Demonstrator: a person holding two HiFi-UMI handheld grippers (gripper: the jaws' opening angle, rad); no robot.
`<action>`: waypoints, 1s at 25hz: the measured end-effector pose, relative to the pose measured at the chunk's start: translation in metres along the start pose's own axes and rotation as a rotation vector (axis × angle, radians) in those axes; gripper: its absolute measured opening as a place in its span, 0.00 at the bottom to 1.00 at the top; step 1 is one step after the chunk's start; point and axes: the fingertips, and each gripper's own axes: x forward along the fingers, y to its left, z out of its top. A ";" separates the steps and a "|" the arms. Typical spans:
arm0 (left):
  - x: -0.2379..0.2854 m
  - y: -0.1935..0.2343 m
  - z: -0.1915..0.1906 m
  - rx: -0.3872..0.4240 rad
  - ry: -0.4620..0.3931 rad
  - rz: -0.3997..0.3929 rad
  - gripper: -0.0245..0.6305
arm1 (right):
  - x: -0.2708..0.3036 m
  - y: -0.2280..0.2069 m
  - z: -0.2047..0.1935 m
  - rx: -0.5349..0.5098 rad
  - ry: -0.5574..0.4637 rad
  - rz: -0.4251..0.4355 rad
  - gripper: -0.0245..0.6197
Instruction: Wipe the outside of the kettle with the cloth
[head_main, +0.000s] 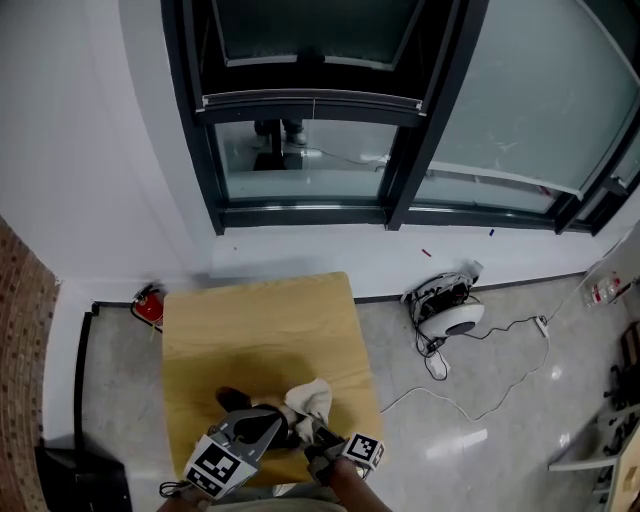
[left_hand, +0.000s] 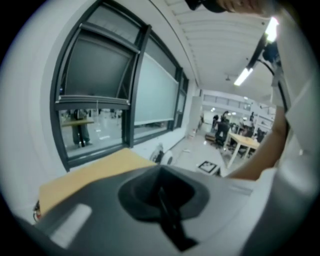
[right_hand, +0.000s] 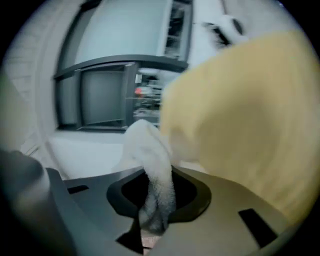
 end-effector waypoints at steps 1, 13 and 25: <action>-0.001 -0.001 -0.001 0.000 0.001 -0.003 0.03 | 0.000 -0.017 0.001 0.058 -0.016 -0.073 0.18; -0.001 0.000 0.000 -0.006 -0.012 -0.003 0.03 | -0.009 0.034 -0.006 0.040 -0.072 0.098 0.17; -0.001 0.004 0.003 0.013 -0.021 0.032 0.03 | -0.015 0.075 -0.008 -0.064 -0.126 0.286 0.15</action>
